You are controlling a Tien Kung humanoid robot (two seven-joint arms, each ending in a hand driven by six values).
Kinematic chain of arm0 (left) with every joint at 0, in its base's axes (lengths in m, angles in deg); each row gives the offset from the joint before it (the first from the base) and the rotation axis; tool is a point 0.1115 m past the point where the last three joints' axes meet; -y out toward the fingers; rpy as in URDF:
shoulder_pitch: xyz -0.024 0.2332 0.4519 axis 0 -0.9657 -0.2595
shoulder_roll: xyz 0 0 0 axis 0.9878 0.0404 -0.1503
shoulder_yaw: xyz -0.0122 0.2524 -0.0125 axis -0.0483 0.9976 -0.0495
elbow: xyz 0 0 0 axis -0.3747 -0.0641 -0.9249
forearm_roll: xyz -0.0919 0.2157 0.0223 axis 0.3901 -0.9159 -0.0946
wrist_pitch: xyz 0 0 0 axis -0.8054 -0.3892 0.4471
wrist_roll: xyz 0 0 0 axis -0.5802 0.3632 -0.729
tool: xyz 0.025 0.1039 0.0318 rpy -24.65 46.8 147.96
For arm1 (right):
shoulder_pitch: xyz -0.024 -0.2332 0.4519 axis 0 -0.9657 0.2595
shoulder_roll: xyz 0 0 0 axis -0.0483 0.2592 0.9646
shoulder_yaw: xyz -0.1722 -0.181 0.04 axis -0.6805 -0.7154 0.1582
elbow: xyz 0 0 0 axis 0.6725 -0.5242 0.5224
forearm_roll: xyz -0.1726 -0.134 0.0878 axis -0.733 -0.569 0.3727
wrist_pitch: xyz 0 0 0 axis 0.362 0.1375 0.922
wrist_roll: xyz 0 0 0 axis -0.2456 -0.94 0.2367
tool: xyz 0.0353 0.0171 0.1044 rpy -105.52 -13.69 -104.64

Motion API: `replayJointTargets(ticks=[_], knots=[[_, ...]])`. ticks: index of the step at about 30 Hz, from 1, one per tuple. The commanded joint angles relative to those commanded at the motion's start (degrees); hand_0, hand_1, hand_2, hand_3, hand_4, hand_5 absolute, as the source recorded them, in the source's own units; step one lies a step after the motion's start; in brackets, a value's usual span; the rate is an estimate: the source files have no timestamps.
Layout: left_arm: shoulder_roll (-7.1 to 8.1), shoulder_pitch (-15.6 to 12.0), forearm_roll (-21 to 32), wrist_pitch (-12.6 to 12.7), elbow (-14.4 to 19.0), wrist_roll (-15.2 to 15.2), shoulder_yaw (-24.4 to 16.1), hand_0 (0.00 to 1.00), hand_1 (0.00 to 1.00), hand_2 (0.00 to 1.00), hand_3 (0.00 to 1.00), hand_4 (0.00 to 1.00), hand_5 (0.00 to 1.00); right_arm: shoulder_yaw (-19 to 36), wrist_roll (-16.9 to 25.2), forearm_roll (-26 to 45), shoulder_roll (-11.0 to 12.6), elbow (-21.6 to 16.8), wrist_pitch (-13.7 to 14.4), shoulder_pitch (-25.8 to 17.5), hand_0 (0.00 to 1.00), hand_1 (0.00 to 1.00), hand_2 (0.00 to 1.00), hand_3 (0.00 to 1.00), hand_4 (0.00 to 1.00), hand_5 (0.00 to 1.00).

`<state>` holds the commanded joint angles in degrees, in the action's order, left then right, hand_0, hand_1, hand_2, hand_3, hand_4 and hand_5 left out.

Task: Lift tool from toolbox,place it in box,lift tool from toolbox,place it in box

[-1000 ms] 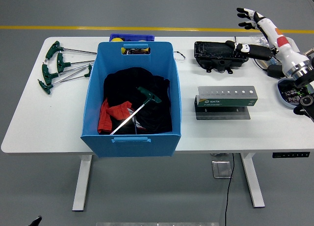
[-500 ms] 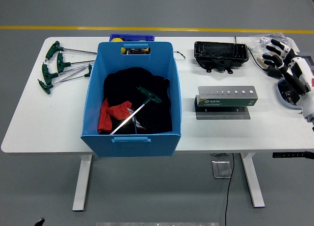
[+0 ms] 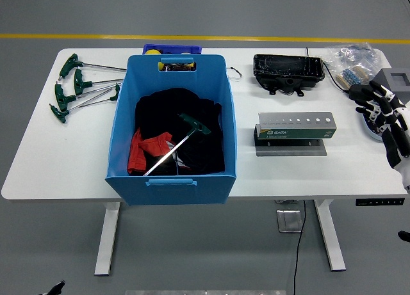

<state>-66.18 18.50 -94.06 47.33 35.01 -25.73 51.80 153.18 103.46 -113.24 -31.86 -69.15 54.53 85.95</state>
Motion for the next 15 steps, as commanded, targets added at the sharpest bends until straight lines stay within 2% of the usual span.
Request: replayJointTargets(ticks=[10, 15], knots=[[0.25, -0.5, -1.5, 0.4, 0.1, 0.2, -1.1, 0.692, 0.688, 0.724, 0.677, 0.708, 0.596, -0.9, 0.1, -1.2, 0.2, 1.5, 0.1, 0.6, 0.821, 0.796, 0.846, 0.928, 0.998, 0.922], [0.1, -1.0, -2.2, 0.6, 0.2, 0.6, -1.4, 0.692, 0.688, 0.724, 0.686, 0.71, 0.604, -2.8, 0.1, -1.5, 1.6, 3.9, 0.2, 4.0, 0.829, 0.804, 0.848, 0.919, 0.998, 0.923]])
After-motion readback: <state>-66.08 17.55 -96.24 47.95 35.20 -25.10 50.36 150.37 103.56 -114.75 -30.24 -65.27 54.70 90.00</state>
